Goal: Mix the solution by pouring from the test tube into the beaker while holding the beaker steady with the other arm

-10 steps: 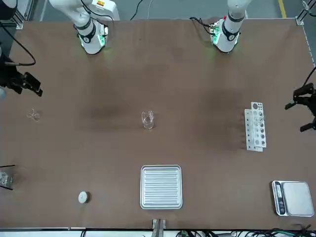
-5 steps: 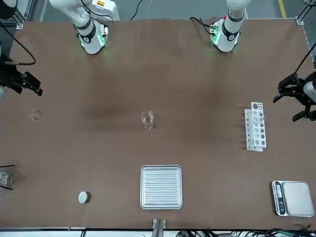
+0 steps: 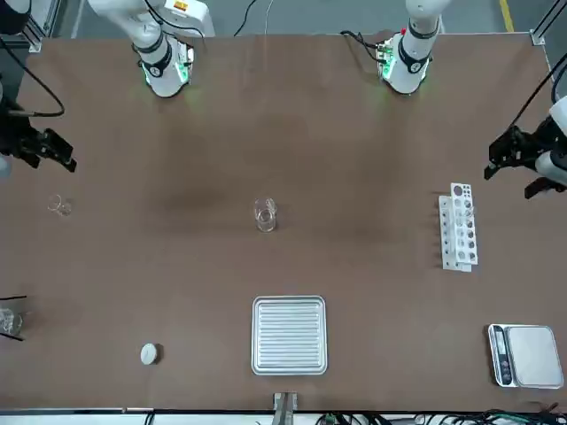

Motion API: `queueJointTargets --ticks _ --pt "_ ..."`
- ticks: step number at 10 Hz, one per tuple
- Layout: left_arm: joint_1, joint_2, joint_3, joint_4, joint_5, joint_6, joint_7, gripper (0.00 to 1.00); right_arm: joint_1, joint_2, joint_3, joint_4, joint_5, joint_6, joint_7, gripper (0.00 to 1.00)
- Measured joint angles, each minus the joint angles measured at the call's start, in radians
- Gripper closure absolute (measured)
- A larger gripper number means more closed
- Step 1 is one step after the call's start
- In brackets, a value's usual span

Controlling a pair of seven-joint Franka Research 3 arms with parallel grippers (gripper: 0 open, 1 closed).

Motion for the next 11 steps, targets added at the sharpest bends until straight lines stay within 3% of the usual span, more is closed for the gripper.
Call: queueJointTargets --ticks 2,7,11 --pt "0.003 -0.01 0.0 0.035 0.01 -0.103 -0.154 0.0 0.001 0.0 0.001 0.0 0.0 0.001 0.0 0.0" --pt "-0.017 -0.031 0.011 0.041 0.011 -0.119 -0.21 0.0 0.002 -0.002 0.002 0.0 0.0 -0.002 -0.001 0.0" --pt "-0.265 -0.032 0.234 0.061 0.014 -0.119 -0.217 0.0 0.002 -0.003 0.004 0.0 0.0 -0.005 -0.001 0.0"
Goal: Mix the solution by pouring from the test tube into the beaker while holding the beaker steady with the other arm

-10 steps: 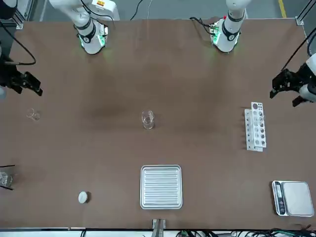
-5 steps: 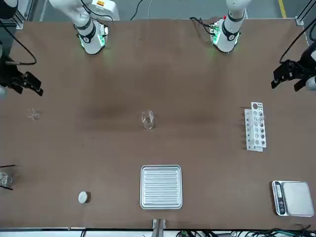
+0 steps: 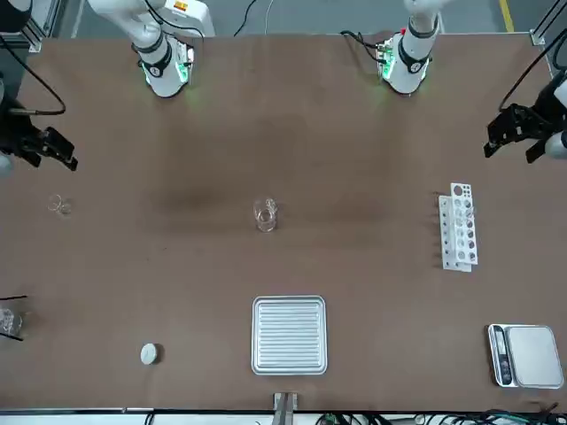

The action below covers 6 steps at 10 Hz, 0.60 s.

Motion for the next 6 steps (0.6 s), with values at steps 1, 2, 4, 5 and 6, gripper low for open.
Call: queueJointTargets --ticks 1,2,4,5,6 --pt "-0.072 0.0 0.067 0.0 0.006 0.0 -0.007 0.0 0.0 0.0 0.0 0.0 0.0 0.0 0.0 0.0" --pt "-0.131 0.0 0.123 0.001 0.009 0.0 -0.008 0.0 0.0 0.0 0.001 0.0 0.0 0.0 0.0 0.0" --pt "-0.207 0.0 0.2 0.001 0.01 0.0 -0.008 0.0 0.0 0.0 0.001 0.0 0.0 0.0 0.0 0.0" --pt "-0.239 0.0 0.236 0.001 0.01 -0.001 -0.008 0.0 0.001 -0.001 0.003 0.001 0.0 0.0 0.0 0.0" --pt "-0.25 0.0 0.252 0.001 0.01 -0.002 -0.008 0.0 0.001 -0.001 0.004 0.004 0.0 0.0 0.0 0.0"
